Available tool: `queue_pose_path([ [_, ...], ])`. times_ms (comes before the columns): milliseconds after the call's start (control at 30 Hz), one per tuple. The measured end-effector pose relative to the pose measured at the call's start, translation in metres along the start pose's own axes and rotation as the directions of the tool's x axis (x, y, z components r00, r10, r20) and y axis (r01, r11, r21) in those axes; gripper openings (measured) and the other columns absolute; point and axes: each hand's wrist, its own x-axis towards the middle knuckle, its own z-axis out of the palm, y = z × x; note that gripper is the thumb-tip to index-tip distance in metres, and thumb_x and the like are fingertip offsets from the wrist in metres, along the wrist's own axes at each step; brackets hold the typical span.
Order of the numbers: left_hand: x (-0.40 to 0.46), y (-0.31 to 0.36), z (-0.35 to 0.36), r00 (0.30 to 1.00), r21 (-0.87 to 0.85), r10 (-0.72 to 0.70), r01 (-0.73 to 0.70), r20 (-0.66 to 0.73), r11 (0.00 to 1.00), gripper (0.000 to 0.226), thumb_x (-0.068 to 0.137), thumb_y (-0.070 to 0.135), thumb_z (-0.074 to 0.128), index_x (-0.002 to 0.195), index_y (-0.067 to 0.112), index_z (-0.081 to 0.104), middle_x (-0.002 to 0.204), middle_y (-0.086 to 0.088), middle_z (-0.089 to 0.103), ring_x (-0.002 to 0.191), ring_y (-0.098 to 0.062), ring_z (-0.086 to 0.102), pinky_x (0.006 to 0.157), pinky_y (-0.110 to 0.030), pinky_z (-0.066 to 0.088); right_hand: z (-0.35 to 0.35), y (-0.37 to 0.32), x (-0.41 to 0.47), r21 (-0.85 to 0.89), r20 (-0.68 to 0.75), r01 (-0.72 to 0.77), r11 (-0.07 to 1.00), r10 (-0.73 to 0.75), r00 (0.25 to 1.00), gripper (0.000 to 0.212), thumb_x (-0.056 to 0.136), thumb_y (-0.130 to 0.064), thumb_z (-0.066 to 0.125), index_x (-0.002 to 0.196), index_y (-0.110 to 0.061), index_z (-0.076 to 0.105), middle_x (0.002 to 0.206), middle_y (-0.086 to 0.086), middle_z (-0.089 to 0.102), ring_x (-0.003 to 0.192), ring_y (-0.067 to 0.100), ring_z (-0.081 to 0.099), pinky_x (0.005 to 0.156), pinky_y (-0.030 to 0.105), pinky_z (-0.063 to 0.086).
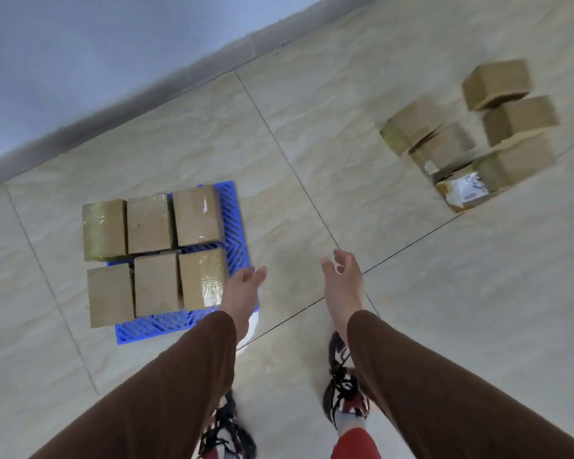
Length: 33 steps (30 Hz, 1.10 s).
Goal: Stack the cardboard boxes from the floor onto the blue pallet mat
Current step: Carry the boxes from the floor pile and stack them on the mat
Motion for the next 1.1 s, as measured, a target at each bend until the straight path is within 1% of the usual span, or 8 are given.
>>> queue_pose_path([
  [167, -0.04, 0.055, 0.092, 0.991, 0.116, 0.105, -0.114, 0.076, 0.987, 0.039, 0.096, 0.037, 0.063, 0.125, 0.012, 0.062, 0.114, 0.002, 0.065, 0.114, -0.02, 0.059, 0.108, -0.035, 0.043, -0.109, -0.024, 0.019, 0.093, -0.123, 0.005, 0.996, 0.007, 0.992, 0.031, 0.096, -0.038, 0.056, 0.126, -0.03, 0.057, 0.126, -0.013, 0.059, 0.116, 0.01, 0.057, 0.102, 0.04, 0.048],
  [267, -0.063, 0.086, 0.144, 0.977, 0.19, 0.167, -0.19, 0.133, 0.963, 0.035, 0.1, 0.029, 0.058, 0.131, 0.013, 0.061, 0.119, 0.006, 0.062, 0.112, -0.015, 0.055, 0.094, -0.022, 0.044, -0.168, -0.037, 0.035, 0.123, -0.142, 0.006, 0.992, 0.012, 0.99, 0.029, 0.095, -0.038, 0.056, 0.122, -0.029, 0.058, 0.122, -0.011, 0.061, 0.114, 0.012, 0.059, 0.101, 0.041, 0.05],
  [367, -0.077, 0.111, 0.191, 0.965, 0.239, 0.213, -0.245, 0.154, 0.94, 0.033, 0.102, 0.02, 0.052, 0.133, 0.014, 0.062, 0.124, 0.005, 0.058, 0.112, -0.01, 0.053, 0.074, -0.007, 0.042, -0.225, -0.054, 0.055, 0.126, -0.139, 0.026, 0.992, -0.008, 0.99, 0.029, 0.097, -0.035, 0.057, 0.124, -0.026, 0.059, 0.122, -0.01, 0.061, 0.114, 0.012, 0.059, 0.096, 0.034, 0.049],
  [500, -0.092, 0.132, 0.247, 0.972, 0.192, 0.189, -0.214, 0.143, 0.958, 0.034, 0.097, 0.037, 0.061, 0.126, 0.018, 0.066, 0.123, 0.006, 0.065, 0.111, -0.013, 0.06, 0.087, -0.025, 0.048, -0.286, -0.074, 0.085, 0.127, -0.165, 0.034, 0.991, -0.012, 0.986, 0.029, 0.097, -0.035, 0.058, 0.125, -0.026, 0.059, 0.12, -0.012, 0.06, 0.111, 0.012, 0.058, 0.091, 0.03, 0.047],
  [567, -0.095, 0.143, 0.27, 0.971, 0.199, 0.191, -0.218, 0.143, 0.955, 0.035, 0.097, 0.037, 0.063, 0.125, 0.017, 0.067, 0.124, 0.004, 0.065, 0.118, -0.015, 0.06, 0.104, -0.034, 0.048, -0.307, -0.084, 0.099, 0.155, -0.19, 0.007, 0.988, 0.023, 0.982, 0.028, 0.097, -0.034, 0.057, 0.123, -0.025, 0.06, 0.12, -0.01, 0.06, 0.11, 0.012, 0.058, 0.087, 0.029, 0.045],
  [633, -0.095, 0.155, 0.29, 0.973, 0.209, 0.183, -0.209, 0.138, 0.955, 0.034, 0.096, 0.035, 0.064, 0.123, 0.015, 0.067, 0.123, 0.002, 0.066, 0.118, -0.016, 0.06, 0.109, -0.041, 0.046, -0.325, -0.094, 0.114, 0.191, -0.195, -0.017, 0.981, 0.055, 0.979, 0.026, 0.097, -0.034, 0.056, 0.121, -0.025, 0.06, 0.121, -0.008, 0.06, 0.11, 0.013, 0.058, 0.084, 0.029, 0.043],
  [967, -0.085, 0.234, 0.393, 0.97, 0.296, 0.167, -0.215, 0.178, 0.931, 0.035, 0.098, 0.038, 0.06, 0.126, 0.017, 0.065, 0.12, 0.003, 0.066, 0.112, -0.02, 0.062, 0.097, -0.032, 0.047, -0.408, -0.144, 0.204, 0.223, -0.23, -0.028, 0.974, 0.08, 0.97, 0.017, 0.095, -0.03, 0.059, 0.111, -0.024, 0.06, 0.112, -0.004, 0.061, 0.094, 0.012, 0.06, 0.07, 0.028, 0.045],
  [1100, -0.081, 0.258, 0.448, 0.973, 0.305, 0.164, -0.208, 0.162, 0.929, 0.031, 0.099, 0.036, 0.06, 0.123, 0.018, 0.065, 0.118, 0.004, 0.067, 0.113, -0.018, 0.062, 0.097, -0.03, 0.047, -0.446, -0.149, 0.243, 0.2, -0.206, -0.041, 0.979, 0.083, 0.975, 0.014, 0.095, -0.034, 0.058, 0.107, -0.028, 0.06, 0.113, -0.005, 0.064, 0.102, 0.017, 0.062, 0.085, 0.038, 0.052],
])
